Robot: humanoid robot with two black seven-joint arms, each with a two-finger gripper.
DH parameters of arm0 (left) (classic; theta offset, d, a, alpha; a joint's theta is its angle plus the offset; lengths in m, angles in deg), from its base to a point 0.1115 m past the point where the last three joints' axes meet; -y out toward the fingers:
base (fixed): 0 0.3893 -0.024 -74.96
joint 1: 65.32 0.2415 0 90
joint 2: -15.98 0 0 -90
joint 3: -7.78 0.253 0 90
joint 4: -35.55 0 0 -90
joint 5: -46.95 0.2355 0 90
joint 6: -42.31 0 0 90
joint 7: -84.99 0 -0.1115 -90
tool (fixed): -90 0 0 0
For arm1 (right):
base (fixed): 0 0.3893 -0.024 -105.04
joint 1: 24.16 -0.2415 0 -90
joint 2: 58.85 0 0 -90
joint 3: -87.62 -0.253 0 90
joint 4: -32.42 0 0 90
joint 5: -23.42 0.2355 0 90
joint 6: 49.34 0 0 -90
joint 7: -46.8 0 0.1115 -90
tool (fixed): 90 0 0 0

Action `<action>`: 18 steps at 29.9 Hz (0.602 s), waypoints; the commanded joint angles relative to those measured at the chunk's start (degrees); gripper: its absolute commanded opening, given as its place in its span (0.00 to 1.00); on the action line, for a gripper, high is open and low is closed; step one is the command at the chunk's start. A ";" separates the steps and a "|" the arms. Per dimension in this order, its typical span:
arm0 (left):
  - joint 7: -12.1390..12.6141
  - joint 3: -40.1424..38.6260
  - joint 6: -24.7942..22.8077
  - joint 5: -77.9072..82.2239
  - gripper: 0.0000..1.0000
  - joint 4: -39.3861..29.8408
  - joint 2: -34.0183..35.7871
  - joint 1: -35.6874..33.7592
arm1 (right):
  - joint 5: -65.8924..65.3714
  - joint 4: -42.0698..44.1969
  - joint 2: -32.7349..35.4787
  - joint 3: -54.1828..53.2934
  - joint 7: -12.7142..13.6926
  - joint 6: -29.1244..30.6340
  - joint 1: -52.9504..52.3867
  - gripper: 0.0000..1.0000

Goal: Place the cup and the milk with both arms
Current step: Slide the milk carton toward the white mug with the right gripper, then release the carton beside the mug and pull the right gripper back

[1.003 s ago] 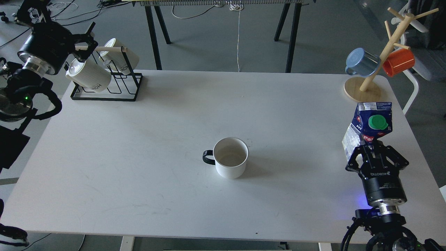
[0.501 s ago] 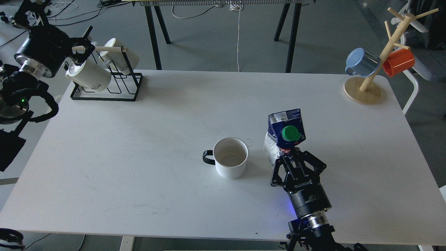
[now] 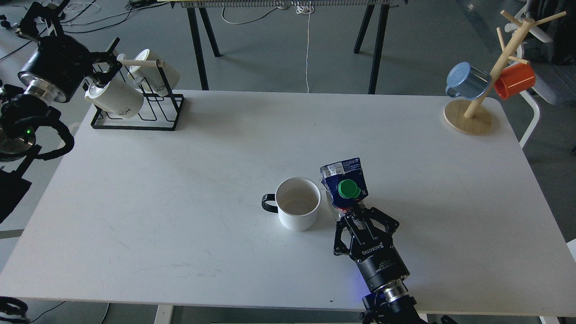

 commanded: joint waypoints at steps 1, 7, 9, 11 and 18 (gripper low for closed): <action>0.01 -0.01 0.00 0.00 1.00 -0.09 0.31 -0.21 | 0.09 0.21 0.00 -0.10 -0.08 -0.07 -0.33 0.24; 0.01 -0.01 0.00 0.00 0.99 0.00 0.22 -0.12 | 0.35 -0.14 0.00 -0.63 -0.35 -0.07 -0.33 0.64; 0.01 -0.01 0.00 0.00 0.99 -0.09 0.22 -0.03 | 0.44 -0.23 0.00 -0.63 -0.52 -0.07 -0.25 0.91; 0.01 -0.01 0.00 0.00 0.99 -0.09 0.22 -0.03 | 0.53 -0.32 0.00 -0.63 -0.52 -0.07 -0.07 0.95; 0.01 -0.01 0.00 0.00 0.99 -0.18 0.40 -0.03 | 0.62 -1.89 0.00 -0.72 -0.70 -0.07 0.37 0.97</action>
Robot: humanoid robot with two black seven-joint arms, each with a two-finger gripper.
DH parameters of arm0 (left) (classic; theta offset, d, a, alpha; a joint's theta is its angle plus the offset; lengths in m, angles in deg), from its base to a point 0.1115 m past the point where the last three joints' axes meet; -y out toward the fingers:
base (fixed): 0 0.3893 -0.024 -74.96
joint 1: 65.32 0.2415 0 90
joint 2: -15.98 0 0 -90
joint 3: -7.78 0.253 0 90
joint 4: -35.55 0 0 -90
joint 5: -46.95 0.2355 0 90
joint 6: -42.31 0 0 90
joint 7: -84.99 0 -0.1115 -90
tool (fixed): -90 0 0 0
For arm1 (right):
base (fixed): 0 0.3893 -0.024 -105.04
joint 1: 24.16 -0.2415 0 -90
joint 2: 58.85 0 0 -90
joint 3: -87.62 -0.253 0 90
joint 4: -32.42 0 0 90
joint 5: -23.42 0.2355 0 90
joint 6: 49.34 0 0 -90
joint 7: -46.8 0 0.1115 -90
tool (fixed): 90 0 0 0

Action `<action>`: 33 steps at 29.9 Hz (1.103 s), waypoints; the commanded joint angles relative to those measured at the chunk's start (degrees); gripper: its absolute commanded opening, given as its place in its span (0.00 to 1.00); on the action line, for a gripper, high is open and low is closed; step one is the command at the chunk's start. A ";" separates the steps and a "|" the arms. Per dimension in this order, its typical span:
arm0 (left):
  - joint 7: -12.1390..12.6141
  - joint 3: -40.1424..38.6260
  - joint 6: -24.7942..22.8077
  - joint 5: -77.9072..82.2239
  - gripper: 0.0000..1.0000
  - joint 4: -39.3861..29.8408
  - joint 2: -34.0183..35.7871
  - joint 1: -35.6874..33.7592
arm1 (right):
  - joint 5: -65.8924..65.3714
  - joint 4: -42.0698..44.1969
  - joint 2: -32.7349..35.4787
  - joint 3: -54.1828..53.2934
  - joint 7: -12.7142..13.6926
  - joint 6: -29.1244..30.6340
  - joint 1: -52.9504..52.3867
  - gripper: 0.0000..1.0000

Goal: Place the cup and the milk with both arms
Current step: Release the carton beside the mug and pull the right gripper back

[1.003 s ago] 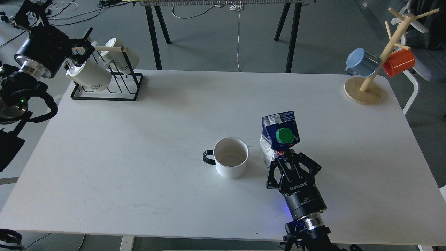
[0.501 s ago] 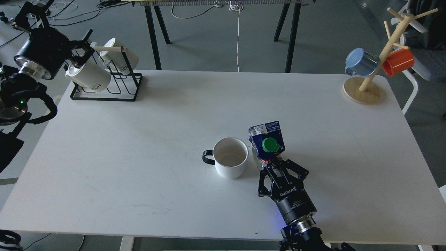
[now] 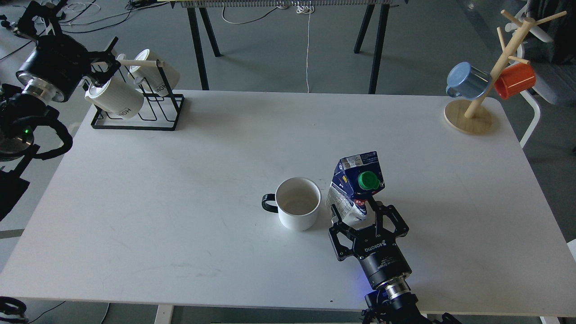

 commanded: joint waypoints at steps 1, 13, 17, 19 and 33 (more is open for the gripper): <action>0.01 -0.01 0.00 0.00 0.99 -0.06 0.10 0.01 | -0.08 -2.17 0.00 0.06 0.00 0.02 0.35 0.97; 0.01 -0.01 0.00 0.00 0.99 -0.15 0.10 -0.08 | -0.60 -11.14 1.04 -0.02 0.00 0.02 8.43 0.98; -0.08 -0.09 0.00 -0.09 0.99 -0.15 0.10 -0.17 | -0.60 -15.00 7.54 -1.34 0.00 0.02 12.30 0.98; -0.08 -0.09 0.00 -0.09 0.99 -0.24 0.63 -0.17 | -0.60 -17.03 10.79 -3.09 0.00 0.02 14.23 0.98; -0.43 -0.97 0.00 -0.35 0.99 -0.77 2.22 0.18 | -0.52 -20.82 25.92 -25.40 0.00 0.02 21.10 0.98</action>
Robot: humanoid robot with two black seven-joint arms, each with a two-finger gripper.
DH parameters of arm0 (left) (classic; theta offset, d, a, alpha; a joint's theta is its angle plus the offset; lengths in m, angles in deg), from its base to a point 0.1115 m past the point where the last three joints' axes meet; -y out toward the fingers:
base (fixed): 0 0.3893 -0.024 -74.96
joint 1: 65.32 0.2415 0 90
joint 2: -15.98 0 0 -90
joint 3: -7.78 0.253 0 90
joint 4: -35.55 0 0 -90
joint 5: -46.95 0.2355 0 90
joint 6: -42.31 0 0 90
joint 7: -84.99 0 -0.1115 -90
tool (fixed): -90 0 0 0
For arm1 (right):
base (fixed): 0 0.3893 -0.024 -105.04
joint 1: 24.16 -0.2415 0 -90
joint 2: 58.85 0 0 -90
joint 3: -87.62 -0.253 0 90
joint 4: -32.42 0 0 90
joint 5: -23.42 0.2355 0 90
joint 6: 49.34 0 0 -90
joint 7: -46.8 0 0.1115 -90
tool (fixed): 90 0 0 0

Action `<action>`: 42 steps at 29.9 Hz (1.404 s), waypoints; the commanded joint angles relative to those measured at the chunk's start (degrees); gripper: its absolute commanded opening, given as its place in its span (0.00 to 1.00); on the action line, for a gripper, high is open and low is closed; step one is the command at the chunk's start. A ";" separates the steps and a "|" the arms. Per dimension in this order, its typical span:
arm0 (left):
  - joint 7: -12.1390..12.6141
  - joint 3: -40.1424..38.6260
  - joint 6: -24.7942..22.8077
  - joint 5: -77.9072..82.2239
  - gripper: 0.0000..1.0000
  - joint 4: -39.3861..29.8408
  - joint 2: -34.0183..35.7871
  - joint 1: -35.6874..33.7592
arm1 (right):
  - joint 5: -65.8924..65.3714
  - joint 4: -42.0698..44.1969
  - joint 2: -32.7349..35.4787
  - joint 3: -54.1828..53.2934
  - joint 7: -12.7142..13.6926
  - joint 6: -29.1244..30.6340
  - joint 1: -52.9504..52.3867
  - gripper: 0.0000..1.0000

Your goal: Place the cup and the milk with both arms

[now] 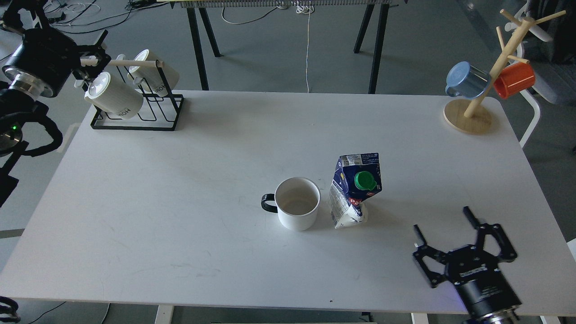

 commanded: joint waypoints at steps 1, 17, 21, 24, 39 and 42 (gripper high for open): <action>-0.33 -0.09 0.00 -0.33 0.99 -0.04 -0.42 0.19 | 0.10 0.67 2.77 -8.54 -0.01 0.00 -0.33 0.98; 0.02 -4.66 0.00 -1.48 0.99 -0.04 -4.90 2.30 | 0.01 19.11 6.99 -13.58 0.78 0.00 -29.84 0.99; 0.02 -5.80 0.00 -1.74 0.99 0.05 -5.95 3.09 | 0.01 27.98 6.99 -9.01 0.87 0.00 -41.44 0.99; 0.02 -7.03 0.00 -1.83 0.99 -0.04 -7.10 3.09 | 0.36 33.79 6.99 -5.50 1.48 0.00 -48.39 0.99; -0.06 -8.26 0.00 -1.74 1.00 0.05 -9.74 3.80 | 6.25 57.44 4.36 9.37 5.97 0.00 -73.89 0.99; -0.33 -8.26 0.00 -1.74 0.99 0.05 -10.09 3.80 | 5.81 59.90 2.95 9.54 5.96 0.00 -75.39 0.99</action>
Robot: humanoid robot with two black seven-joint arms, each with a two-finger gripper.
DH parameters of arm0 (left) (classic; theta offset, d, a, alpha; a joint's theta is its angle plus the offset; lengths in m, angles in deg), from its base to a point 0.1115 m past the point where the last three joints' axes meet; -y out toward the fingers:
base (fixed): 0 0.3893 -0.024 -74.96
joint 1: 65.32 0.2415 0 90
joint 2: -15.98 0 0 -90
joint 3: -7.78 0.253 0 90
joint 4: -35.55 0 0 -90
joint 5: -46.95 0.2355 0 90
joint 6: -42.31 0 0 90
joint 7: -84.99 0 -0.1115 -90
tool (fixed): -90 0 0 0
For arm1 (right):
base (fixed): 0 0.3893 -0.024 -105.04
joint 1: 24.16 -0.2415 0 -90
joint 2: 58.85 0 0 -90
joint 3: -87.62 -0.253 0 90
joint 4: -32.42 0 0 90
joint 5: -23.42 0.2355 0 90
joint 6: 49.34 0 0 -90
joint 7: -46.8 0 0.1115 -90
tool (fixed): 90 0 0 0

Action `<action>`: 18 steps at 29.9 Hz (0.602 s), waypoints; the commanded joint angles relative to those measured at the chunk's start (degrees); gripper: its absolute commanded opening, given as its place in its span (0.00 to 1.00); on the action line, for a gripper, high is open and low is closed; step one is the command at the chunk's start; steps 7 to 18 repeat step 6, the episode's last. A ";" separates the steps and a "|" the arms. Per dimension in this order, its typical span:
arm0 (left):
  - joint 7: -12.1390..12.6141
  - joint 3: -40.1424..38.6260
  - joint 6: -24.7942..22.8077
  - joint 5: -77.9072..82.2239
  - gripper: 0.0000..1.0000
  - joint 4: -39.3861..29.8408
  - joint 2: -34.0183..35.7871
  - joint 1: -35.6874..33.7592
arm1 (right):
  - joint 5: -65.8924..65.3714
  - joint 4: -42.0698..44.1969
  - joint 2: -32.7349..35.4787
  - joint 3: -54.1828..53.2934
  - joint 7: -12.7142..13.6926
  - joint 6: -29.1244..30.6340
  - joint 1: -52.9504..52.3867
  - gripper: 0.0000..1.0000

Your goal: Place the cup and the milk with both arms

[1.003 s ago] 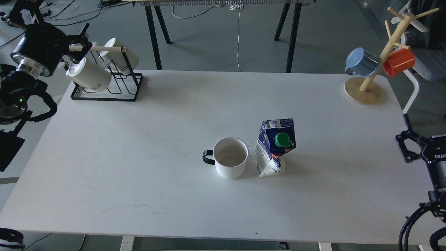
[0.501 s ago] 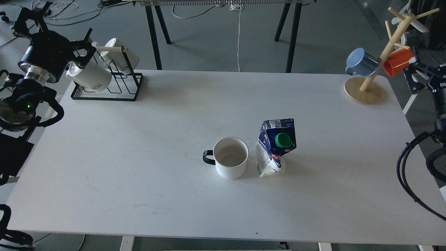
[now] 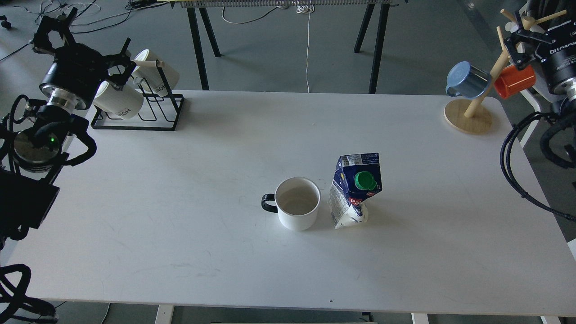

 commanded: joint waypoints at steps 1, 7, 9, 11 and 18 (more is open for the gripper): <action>-0.41 -0.11 0.00 0.00 1.00 0.06 -0.27 0.02 | -0.41 2.29 -1.38 0.22 -0.08 0.00 -1.88 0.99; -0.50 -1.78 0.00 0.00 1.00 -0.03 -0.27 -0.07 | -0.59 1.94 -1.04 0.22 -0.43 0.00 -2.23 0.99; -0.50 -1.78 0.00 0.00 1.00 -0.03 -0.27 -0.07 | -0.59 1.94 -1.04 0.22 -0.43 0.00 -2.23 0.99; -0.50 -1.78 0.00 0.00 1.00 -0.03 -0.27 -0.07 | -0.59 1.94 -1.04 0.22 -0.43 0.00 -2.23 0.99; -0.50 -1.78 0.00 0.00 1.00 -0.03 -0.27 -0.07 | -0.59 1.94 -1.04 0.22 -0.43 0.00 -2.23 0.99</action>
